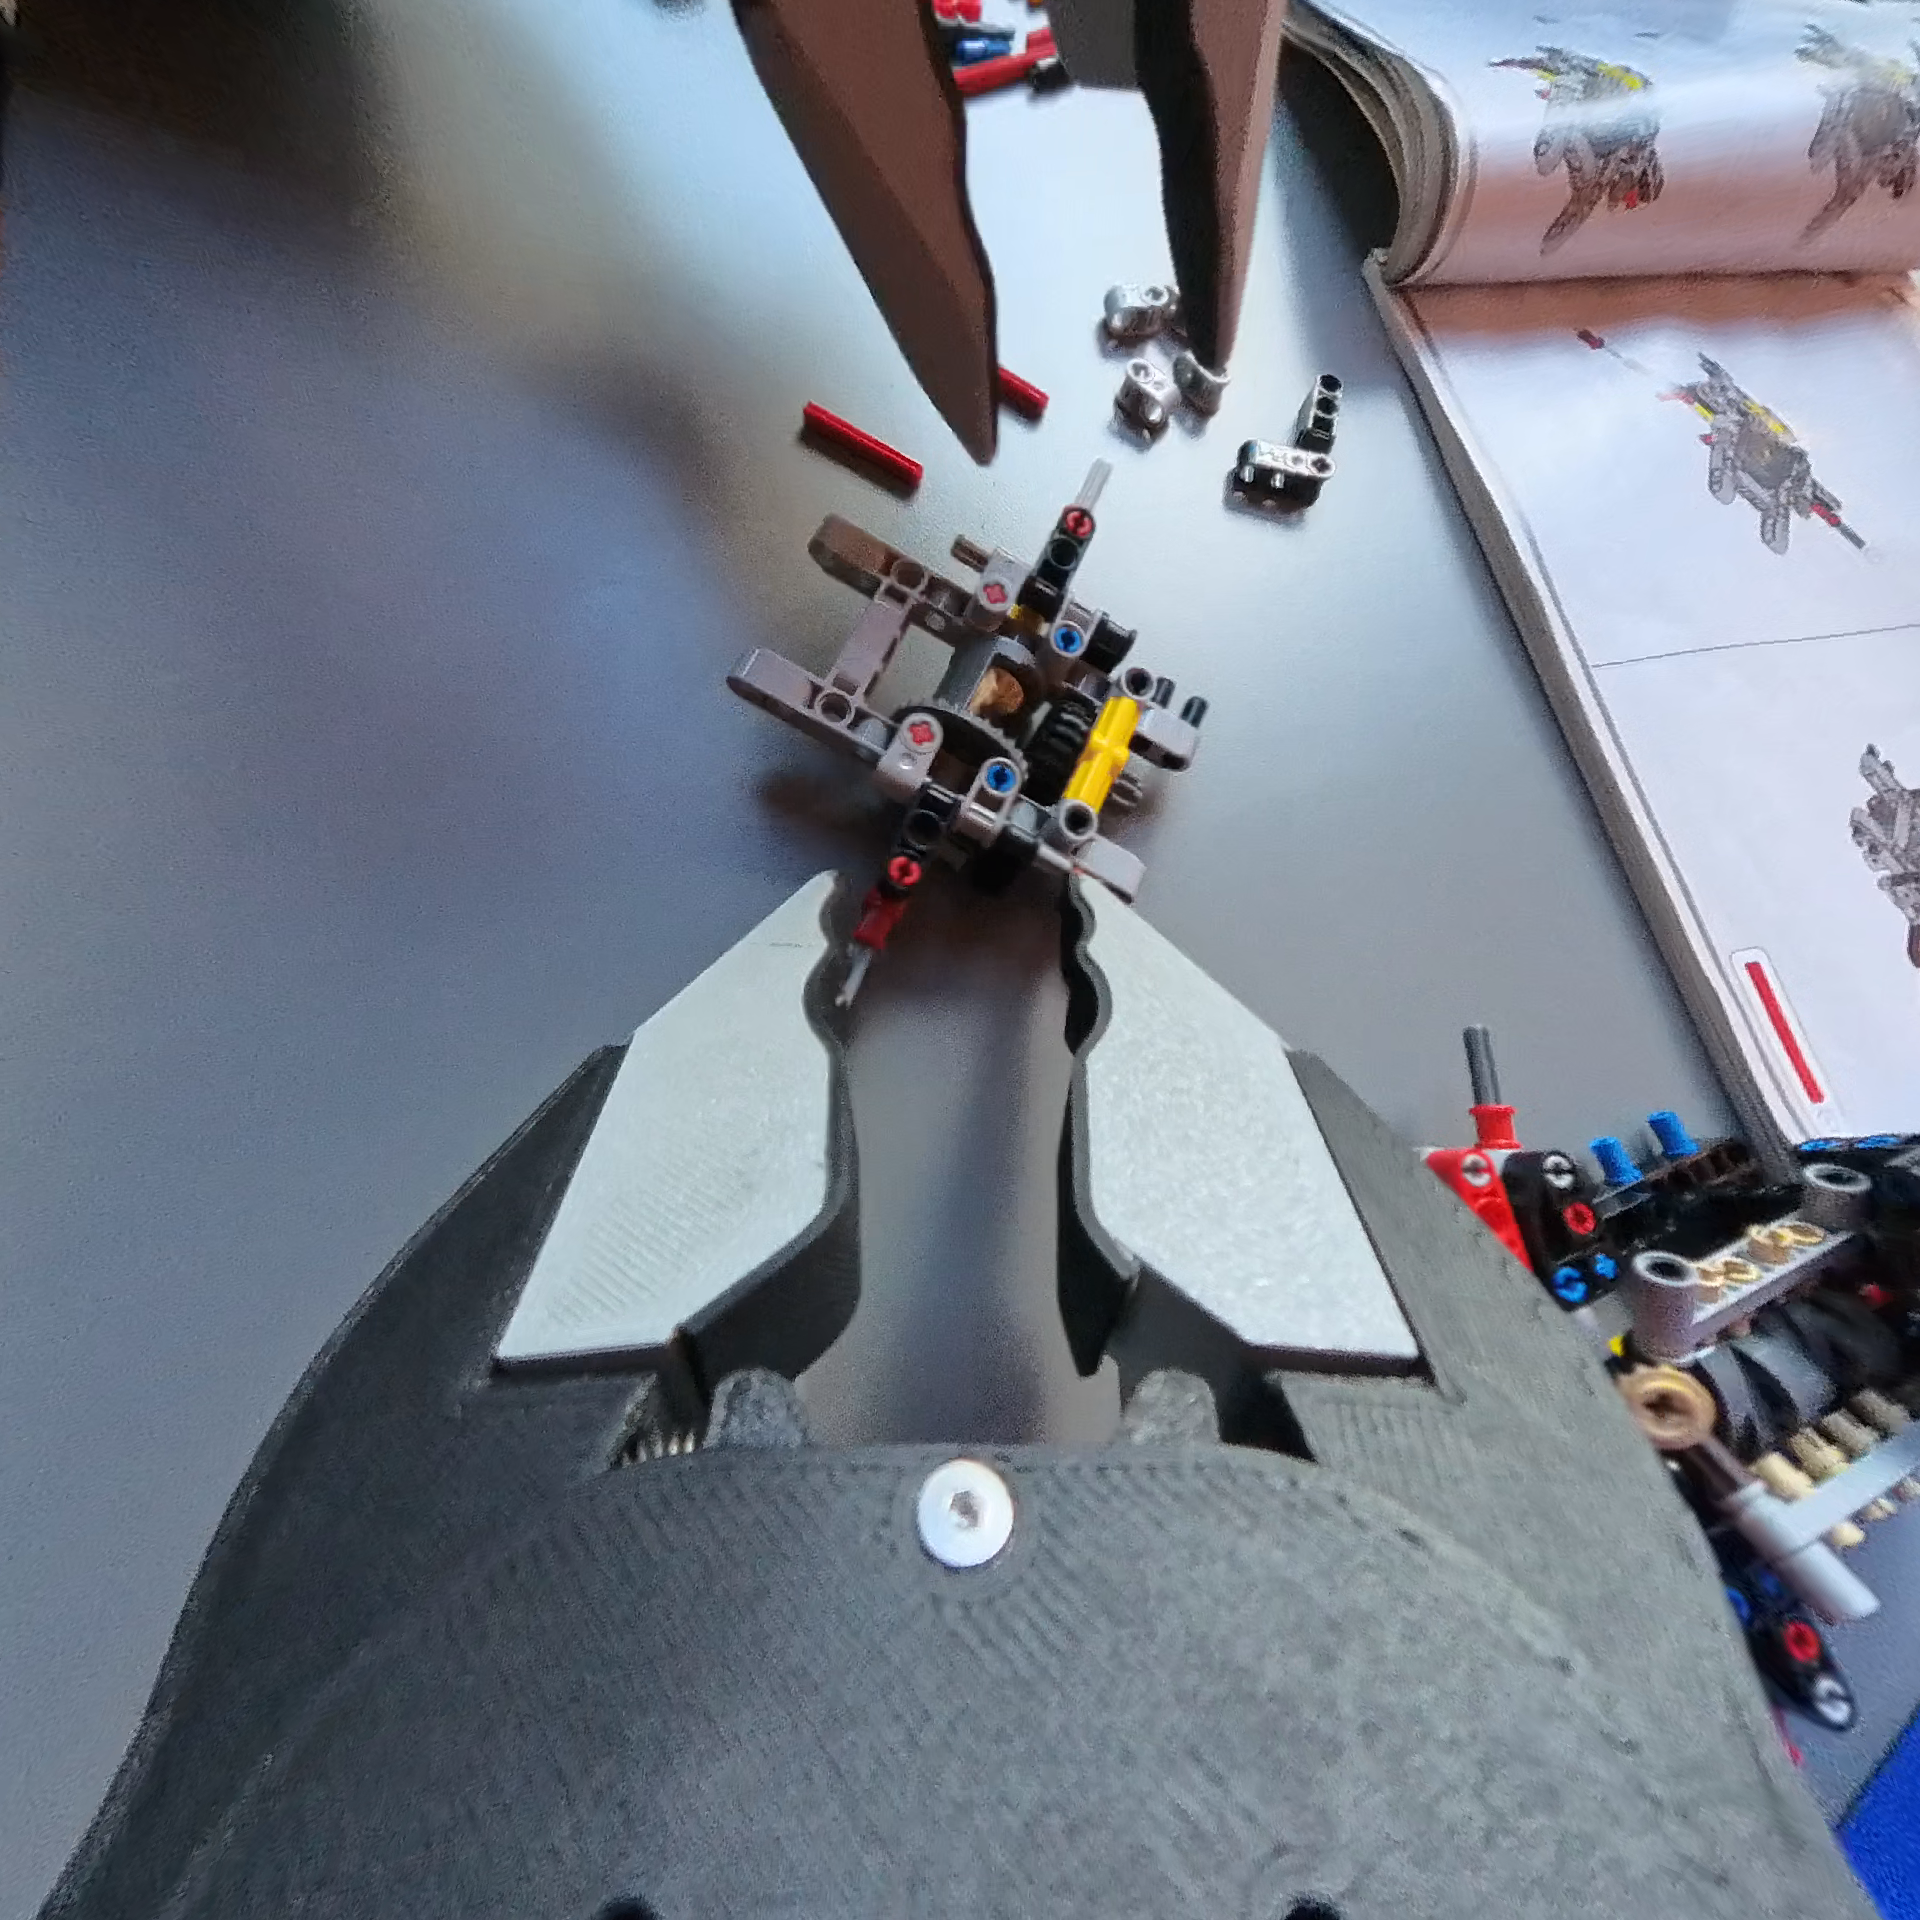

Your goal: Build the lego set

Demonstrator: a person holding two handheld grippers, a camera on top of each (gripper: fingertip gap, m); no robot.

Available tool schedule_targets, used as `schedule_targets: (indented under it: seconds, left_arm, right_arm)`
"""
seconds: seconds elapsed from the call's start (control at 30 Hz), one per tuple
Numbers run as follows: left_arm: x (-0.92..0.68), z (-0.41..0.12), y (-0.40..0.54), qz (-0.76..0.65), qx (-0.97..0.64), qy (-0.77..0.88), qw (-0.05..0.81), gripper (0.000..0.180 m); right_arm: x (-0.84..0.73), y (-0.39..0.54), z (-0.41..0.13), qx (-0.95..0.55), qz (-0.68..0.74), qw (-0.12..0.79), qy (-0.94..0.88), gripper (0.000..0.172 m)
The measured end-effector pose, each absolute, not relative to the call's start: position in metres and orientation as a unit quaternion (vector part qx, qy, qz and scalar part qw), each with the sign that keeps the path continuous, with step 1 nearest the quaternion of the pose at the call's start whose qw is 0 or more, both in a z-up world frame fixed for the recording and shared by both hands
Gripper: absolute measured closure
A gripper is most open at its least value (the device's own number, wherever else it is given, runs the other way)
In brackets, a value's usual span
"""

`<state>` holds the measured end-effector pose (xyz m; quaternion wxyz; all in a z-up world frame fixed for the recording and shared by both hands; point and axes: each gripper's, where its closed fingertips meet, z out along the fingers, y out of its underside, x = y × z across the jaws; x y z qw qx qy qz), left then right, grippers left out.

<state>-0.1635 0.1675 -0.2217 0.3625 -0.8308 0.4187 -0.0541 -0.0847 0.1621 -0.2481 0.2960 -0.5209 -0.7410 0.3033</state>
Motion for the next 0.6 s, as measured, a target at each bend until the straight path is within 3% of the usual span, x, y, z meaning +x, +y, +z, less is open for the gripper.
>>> schedule_targets:
  seconds: [0.23,0.4,0.6]
  left_arm:
    - [-0.136,-0.222,0.135,-0.120,-0.831,0.427,0.335,0.137]
    - [-0.132,-0.249,0.128,-0.070,-0.837,0.450,0.304,0.136]
    - [-0.202,-0.245,0.166,0.051,-0.878,0.338,0.335,0.137]
  right_arm:
    - [-0.078,0.154,-0.251,-0.529,0.276,0.306,-0.742,0.133]
    - [-0.070,0.136,-0.252,-0.512,0.255,0.312,-0.759,0.137]
    - [-0.062,0.061,-0.233,-0.415,0.355,0.278,-0.790,0.140]
